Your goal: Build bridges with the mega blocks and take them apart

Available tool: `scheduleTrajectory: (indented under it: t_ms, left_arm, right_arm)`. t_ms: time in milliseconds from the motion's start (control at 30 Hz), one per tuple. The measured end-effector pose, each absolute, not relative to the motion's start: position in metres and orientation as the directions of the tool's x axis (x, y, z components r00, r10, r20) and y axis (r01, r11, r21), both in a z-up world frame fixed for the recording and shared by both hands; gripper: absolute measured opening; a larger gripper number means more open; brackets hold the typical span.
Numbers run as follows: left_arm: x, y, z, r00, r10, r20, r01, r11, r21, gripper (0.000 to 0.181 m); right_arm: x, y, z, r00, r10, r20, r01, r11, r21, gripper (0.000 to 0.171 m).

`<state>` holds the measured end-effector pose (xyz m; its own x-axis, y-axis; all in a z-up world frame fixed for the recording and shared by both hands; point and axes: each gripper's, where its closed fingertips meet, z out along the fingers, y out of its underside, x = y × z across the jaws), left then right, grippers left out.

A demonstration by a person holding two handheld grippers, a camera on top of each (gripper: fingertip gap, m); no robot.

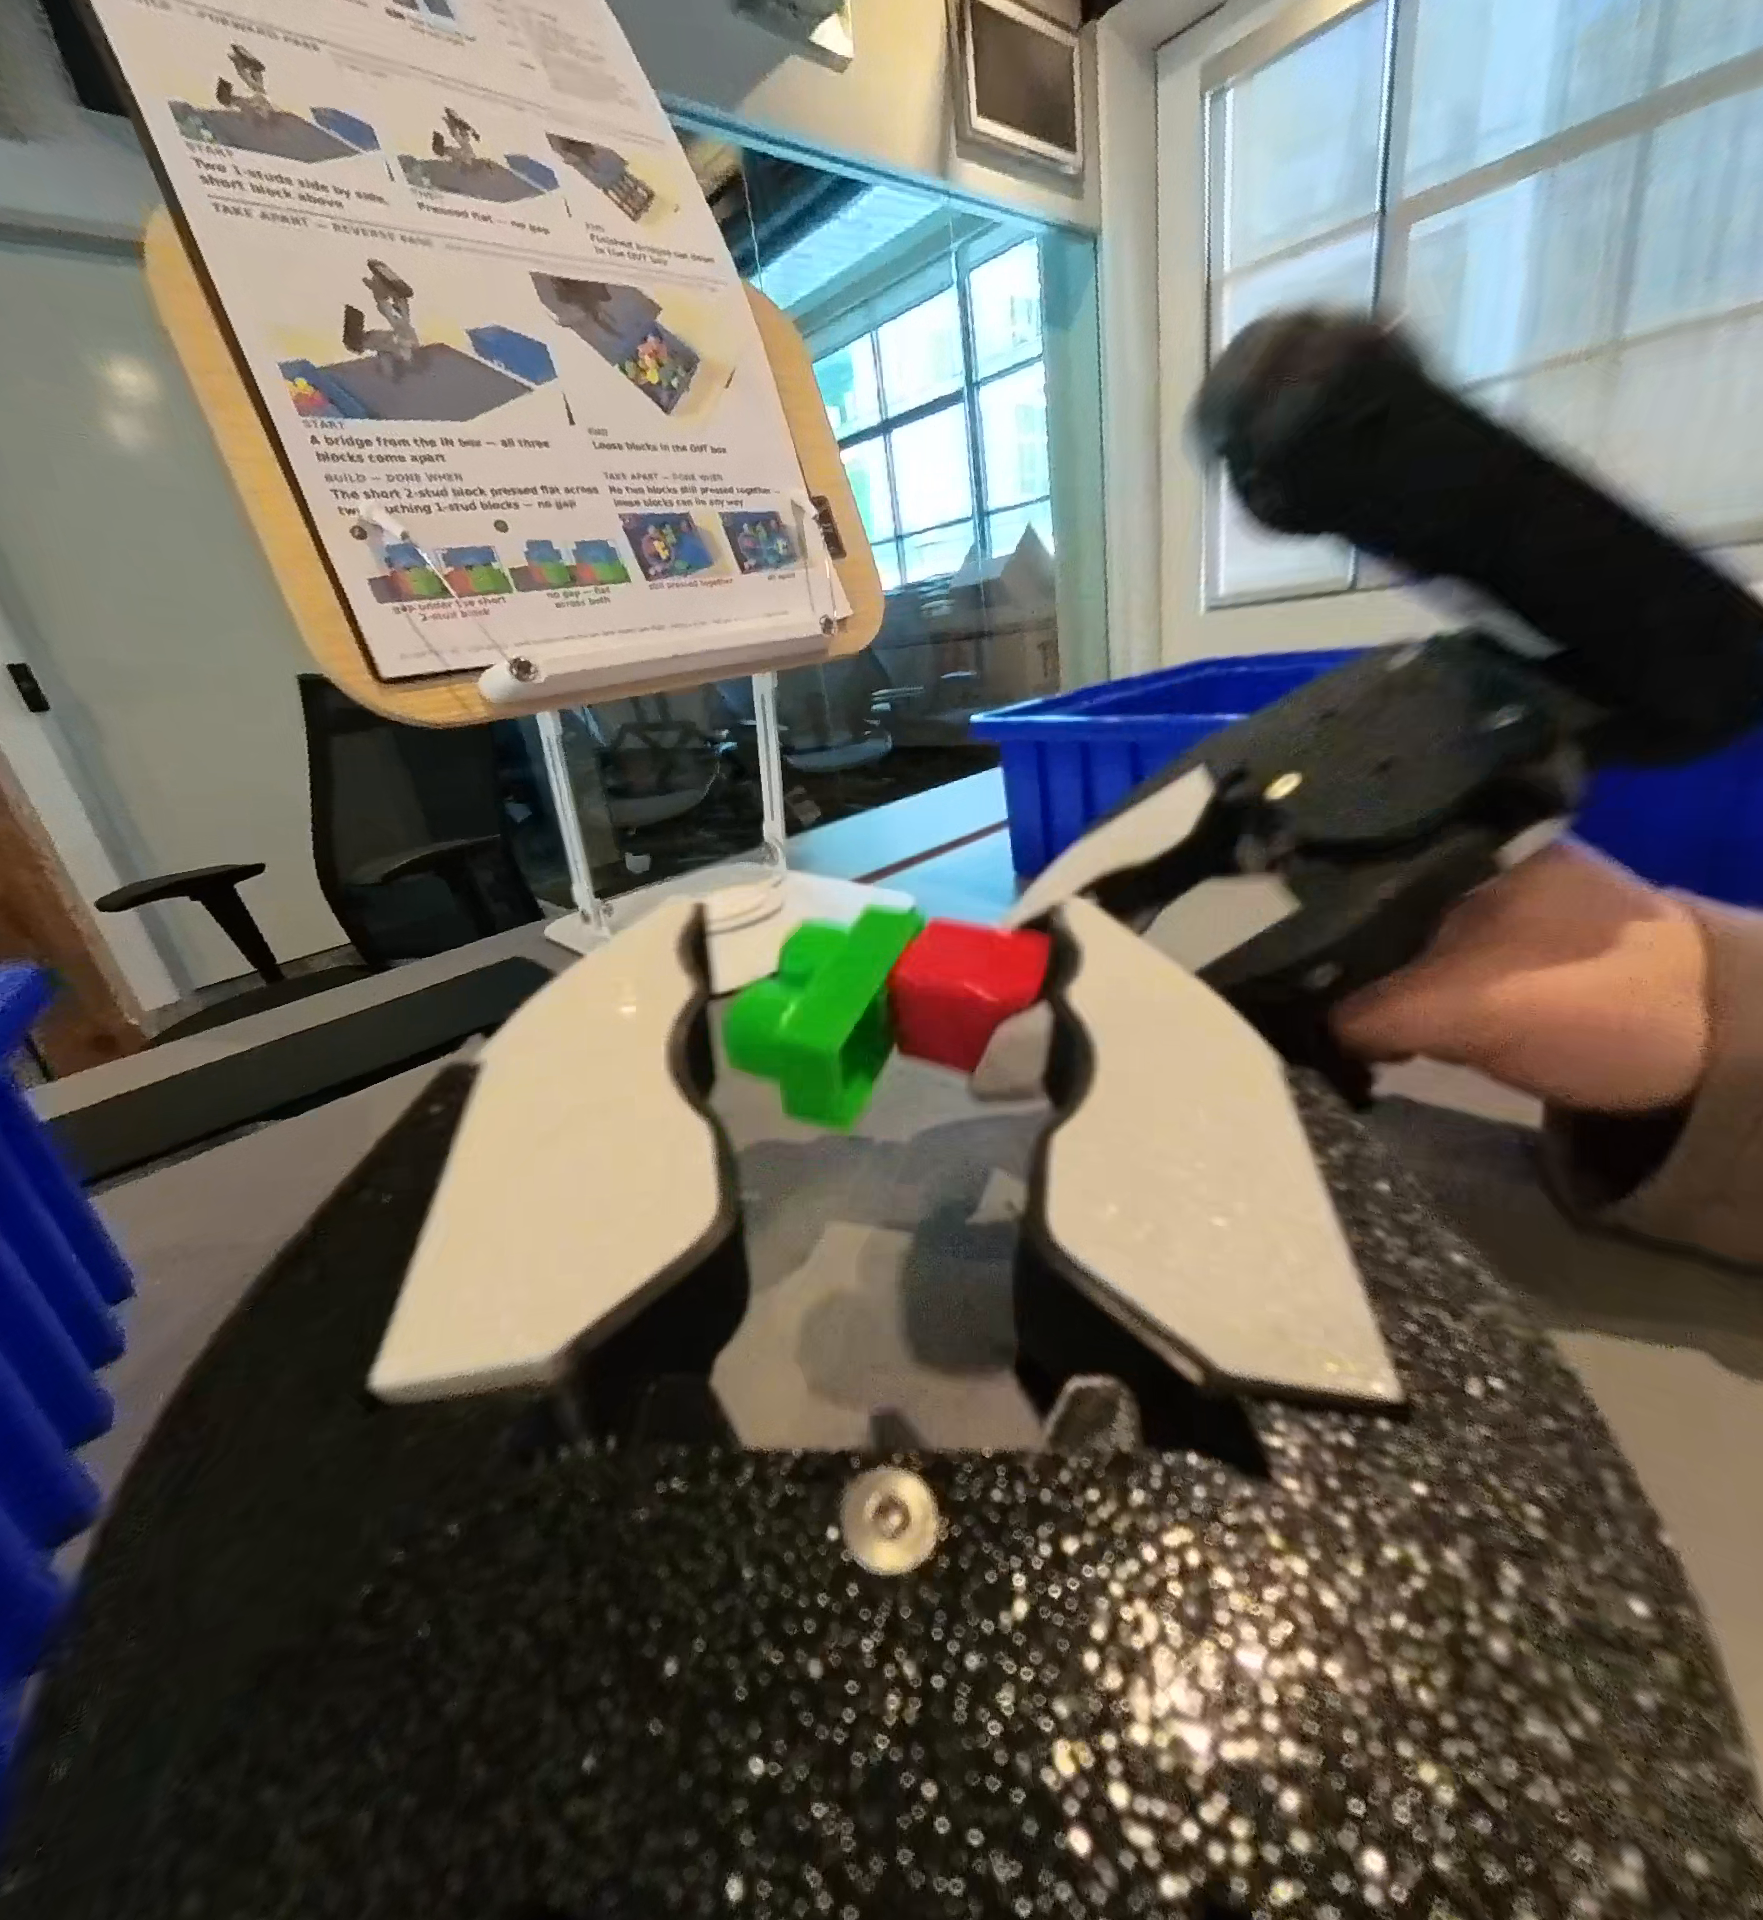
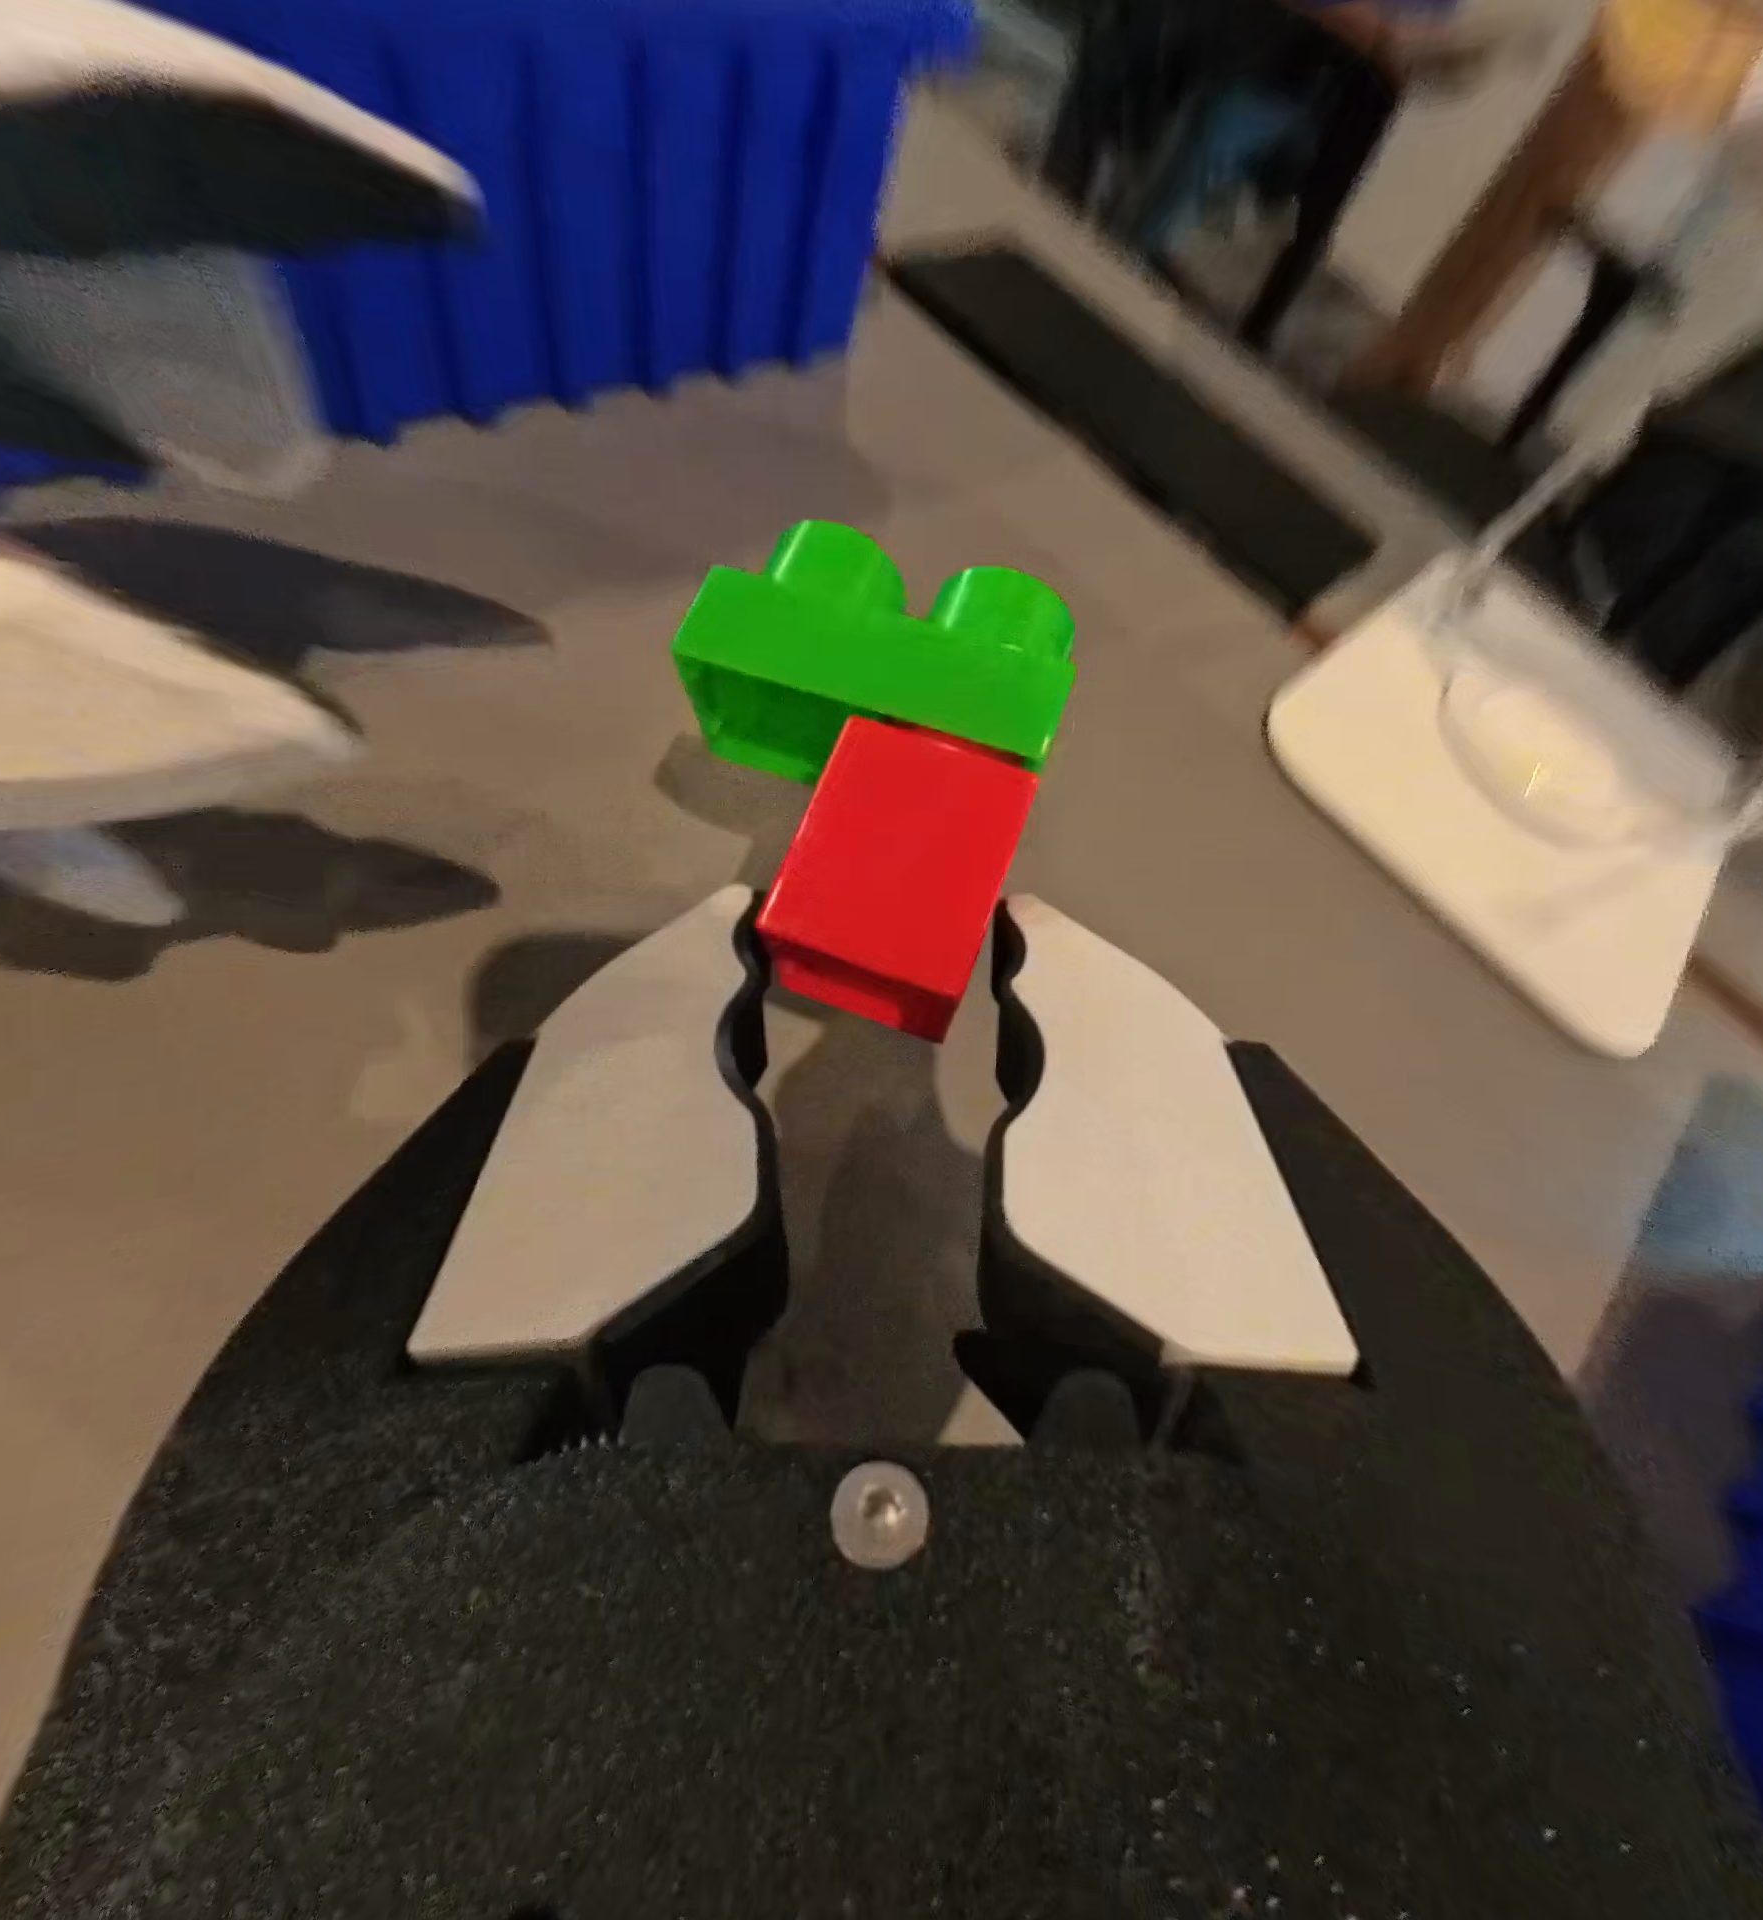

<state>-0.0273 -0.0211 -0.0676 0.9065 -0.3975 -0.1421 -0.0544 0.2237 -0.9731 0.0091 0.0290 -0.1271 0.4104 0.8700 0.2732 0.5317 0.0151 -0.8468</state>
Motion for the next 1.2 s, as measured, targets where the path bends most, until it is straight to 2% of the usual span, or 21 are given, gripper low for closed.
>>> scheduleTrajectory:
  t_ms: [100, 167, 300, 533, 833, 933, 1000, 1033, 1100, 1200]
  left_arm:
    - [-0.021, -0.019, -0.073, 0.895, -0.409, -0.176, -0.102, 0.198, -0.975, 0.090]
    - [-0.017, -0.019, -0.075, 0.887, -0.405, -0.220, -0.149, 0.201, -0.968, 0.092]
    - [-0.012, -0.021, -0.079, 0.869, -0.383, -0.314, -0.242, 0.223, -0.944, 0.084]
    - [-0.002, -0.027, -0.083, 0.819, -0.430, -0.379, -0.293, 0.254, -0.922, 0.048]
    - [0.008, -0.040, -0.067, 0.768, -0.605, -0.211, -0.076, 0.242, -0.967, 0.047]
    - [-0.001, -0.033, -0.069, 0.787, -0.598, -0.152, -0.035, 0.203, -0.979, 0.046]
    - [-0.001, -0.032, -0.070, 0.792, -0.585, -0.175, -0.055, 0.217, -0.975, 0.047]
    - [0.001, -0.034, -0.070, 0.789, -0.584, -0.194, -0.069, 0.229, -0.971, 0.047]
    - [0.006, -0.036, -0.071, 0.780, -0.577, -0.242, -0.110, 0.254, -0.961, 0.047]
    - [0.013, -0.041, -0.070, 0.765, -0.559, -0.319, -0.167, 0.306, -0.937, 0.047]
  right_arm:
    - [0.015, 0.014, -0.101, 0.359, 0.841, 0.405, 0.487, 0.201, -0.850, 0.040]
    - [0.017, 0.004, -0.096, 0.306, 0.835, 0.458, 0.495, 0.271, -0.825, 0.040]
    - [0.015, -0.012, -0.099, 0.181, 0.841, 0.510, 0.525, 0.356, -0.773, 0.040]
    - [0.025, -0.029, -0.103, 0.042, 0.890, 0.453, 0.501, 0.374, -0.781, 0.040]
    - [0.050, -0.049, -0.066, -0.045, 0.972, 0.231, 0.303, 0.233, -0.924, 0.036]
    - [0.074, -0.022, -0.024, 0.221, 0.928, 0.301, 0.214, 0.254, -0.943, 0.036]
    - [0.111, 0.006, -0.010, 0.468, 0.792, 0.391, 0.341, 0.246, -0.907, 0.036]
    - [0.140, 0.024, -0.007, 0.598, 0.656, 0.461, 0.454, 0.197, -0.869, 0.036]
    - [0.203, 0.047, -0.011, 0.720, 0.409, 0.561, 0.615, -0.001, -0.788, 0.037]
    - [0.254, 0.055, -0.047, 0.803, 0.363, 0.473, 0.587, -0.342, -0.734, 0.037]
